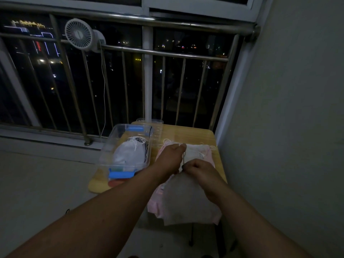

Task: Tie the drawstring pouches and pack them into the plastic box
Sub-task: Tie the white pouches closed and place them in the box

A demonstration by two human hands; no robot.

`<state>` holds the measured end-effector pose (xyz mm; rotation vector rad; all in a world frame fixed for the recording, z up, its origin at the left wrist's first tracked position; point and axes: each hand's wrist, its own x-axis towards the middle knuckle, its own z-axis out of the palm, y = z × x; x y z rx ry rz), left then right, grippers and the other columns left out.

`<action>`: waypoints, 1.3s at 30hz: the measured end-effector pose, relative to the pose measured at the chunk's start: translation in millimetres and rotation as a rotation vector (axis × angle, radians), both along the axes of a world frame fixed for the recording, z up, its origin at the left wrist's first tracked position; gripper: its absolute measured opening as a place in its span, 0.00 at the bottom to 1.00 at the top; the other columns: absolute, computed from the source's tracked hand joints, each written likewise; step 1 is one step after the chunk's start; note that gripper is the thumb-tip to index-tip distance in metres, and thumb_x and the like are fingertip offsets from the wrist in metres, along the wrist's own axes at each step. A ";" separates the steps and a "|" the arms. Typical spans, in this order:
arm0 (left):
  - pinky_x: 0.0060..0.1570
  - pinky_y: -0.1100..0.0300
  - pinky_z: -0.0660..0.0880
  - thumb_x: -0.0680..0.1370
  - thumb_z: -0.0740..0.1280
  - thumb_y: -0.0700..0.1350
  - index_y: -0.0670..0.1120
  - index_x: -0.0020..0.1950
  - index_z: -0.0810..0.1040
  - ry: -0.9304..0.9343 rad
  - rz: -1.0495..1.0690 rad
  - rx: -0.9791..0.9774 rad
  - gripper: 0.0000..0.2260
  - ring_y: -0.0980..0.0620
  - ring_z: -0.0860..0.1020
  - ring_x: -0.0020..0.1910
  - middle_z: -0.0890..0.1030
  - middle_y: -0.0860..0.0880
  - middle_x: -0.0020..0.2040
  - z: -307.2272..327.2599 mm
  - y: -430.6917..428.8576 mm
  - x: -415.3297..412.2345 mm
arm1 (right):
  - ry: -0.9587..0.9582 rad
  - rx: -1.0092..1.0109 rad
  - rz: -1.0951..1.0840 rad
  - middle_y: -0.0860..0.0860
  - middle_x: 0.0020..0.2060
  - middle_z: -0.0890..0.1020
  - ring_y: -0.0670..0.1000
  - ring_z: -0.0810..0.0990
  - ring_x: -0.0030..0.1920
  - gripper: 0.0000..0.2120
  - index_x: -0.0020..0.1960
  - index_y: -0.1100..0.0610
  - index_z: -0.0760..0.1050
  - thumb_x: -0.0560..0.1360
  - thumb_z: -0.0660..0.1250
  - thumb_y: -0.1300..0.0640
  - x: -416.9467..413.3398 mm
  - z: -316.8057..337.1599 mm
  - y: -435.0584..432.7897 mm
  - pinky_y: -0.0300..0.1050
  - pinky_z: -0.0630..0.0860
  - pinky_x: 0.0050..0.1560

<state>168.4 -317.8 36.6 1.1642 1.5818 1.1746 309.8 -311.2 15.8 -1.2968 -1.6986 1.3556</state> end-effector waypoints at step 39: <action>0.43 0.53 0.80 0.86 0.56 0.58 0.47 0.64 0.79 -0.204 -0.214 -0.084 0.19 0.42 0.84 0.50 0.85 0.42 0.54 -18.2 -13.5 -13.1 | 0.090 -0.175 0.155 0.55 0.46 0.88 0.56 0.86 0.51 0.08 0.46 0.61 0.87 0.78 0.69 0.64 -2.0 -24.1 -2.9 0.49 0.83 0.54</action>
